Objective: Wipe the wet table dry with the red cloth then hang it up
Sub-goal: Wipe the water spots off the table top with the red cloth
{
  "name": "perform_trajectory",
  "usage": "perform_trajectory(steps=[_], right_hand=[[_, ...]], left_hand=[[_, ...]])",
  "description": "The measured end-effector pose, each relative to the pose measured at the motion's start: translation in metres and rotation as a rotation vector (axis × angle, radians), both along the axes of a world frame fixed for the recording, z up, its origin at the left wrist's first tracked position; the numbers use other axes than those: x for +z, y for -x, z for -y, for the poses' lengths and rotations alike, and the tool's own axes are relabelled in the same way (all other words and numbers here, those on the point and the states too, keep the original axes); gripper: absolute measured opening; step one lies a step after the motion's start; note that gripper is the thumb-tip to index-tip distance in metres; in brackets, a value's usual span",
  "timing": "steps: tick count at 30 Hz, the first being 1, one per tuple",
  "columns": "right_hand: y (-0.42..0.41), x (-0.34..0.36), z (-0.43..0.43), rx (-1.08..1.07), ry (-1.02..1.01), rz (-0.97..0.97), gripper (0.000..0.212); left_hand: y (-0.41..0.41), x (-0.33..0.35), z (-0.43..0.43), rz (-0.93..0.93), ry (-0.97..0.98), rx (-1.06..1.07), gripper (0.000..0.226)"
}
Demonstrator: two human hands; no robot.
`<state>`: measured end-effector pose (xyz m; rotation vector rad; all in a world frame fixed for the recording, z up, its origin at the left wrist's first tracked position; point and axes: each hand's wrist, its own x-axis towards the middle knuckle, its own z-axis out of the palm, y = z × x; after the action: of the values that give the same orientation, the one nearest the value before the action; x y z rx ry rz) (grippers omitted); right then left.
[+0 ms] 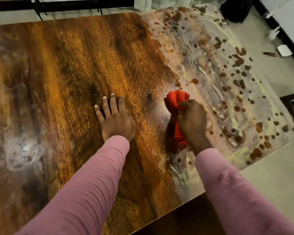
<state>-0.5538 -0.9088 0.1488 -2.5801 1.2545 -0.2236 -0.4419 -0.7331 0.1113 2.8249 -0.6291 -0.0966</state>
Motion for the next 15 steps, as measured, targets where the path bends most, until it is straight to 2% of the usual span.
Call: perform_trajectory(steps=[2, 5, 7, 9, 13, 15], right_hand=[[-0.002, 0.001, -0.030, 0.071, -0.012, 0.009, 0.037], [0.010, 0.001, -0.085, 0.347, -0.068, 0.033, 0.036], [0.023, 0.002, -0.088, 0.479, -0.092, 0.033, 0.034], [0.029, 0.004, -0.064, 0.449, -0.058, -0.009, 0.033], [0.035, 0.004, -0.022, 0.082, -0.021, -0.021, 0.034], [0.034, 0.003, -0.034, 0.084, -0.028, -0.001, 0.036]], left_hand=[[0.001, 0.000, 0.001, -0.009, -0.010, 0.005, 0.058], [0.000, -0.001, 0.000, -0.015, -0.020, 0.000, 0.058], [0.000, -0.002, 0.000, -0.019, -0.014, 0.003, 0.057], [0.001, -0.002, 0.001, -0.005, -0.005, 0.008, 0.057], [0.000, -0.001, -0.001, 0.010, 0.004, 0.000, 0.064], [0.000, -0.001, 0.001, -0.004, 0.018, 0.014, 0.061]])
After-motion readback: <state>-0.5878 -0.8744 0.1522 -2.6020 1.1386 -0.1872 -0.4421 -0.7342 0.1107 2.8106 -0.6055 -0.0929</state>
